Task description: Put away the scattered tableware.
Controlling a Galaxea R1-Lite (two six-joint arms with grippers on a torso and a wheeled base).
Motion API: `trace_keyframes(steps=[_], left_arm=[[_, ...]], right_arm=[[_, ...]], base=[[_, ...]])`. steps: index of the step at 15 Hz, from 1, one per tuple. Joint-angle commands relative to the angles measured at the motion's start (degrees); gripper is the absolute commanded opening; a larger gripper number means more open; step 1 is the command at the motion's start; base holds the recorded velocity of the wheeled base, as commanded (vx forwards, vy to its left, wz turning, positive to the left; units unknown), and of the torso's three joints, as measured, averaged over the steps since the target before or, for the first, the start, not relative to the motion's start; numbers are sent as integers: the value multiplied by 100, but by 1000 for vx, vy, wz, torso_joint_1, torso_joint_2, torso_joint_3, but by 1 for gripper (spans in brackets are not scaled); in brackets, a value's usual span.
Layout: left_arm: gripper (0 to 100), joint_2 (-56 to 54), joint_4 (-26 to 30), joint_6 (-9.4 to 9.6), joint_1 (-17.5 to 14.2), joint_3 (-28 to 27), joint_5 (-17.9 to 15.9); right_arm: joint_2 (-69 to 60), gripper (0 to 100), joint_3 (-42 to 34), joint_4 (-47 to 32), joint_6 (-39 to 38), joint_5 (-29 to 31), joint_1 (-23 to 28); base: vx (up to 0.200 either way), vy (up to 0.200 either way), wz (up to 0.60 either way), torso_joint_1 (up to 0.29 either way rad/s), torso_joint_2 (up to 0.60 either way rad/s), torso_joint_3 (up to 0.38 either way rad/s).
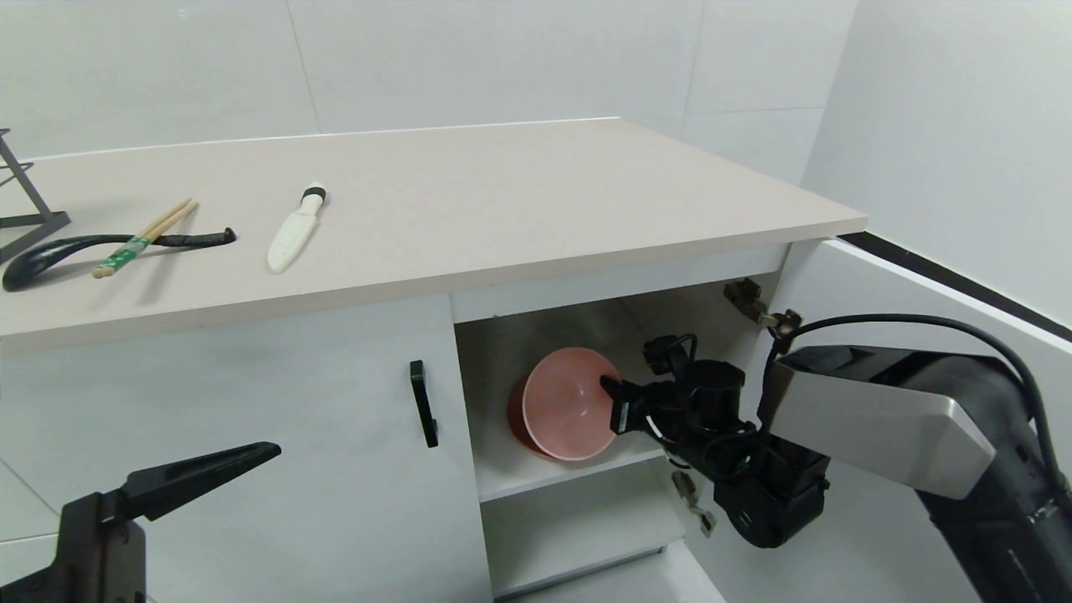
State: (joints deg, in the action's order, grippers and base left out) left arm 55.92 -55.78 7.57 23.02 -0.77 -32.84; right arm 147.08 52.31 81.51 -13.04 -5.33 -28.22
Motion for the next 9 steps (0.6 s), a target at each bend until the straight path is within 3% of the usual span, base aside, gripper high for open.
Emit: trace_keyframes(steps=[1, 9], left_arm=[[100, 42, -3, -1, 1, 24, -3], [100, 33, -3, -1, 1, 24, 6]], right_arm=[[40, 0, 192, -109, 4, -3, 1], [154, 0, 543, -566, -5, 14, 10]], base=[[0, 0, 0, 0, 0, 0], [0, 0, 0, 0, 0, 0]])
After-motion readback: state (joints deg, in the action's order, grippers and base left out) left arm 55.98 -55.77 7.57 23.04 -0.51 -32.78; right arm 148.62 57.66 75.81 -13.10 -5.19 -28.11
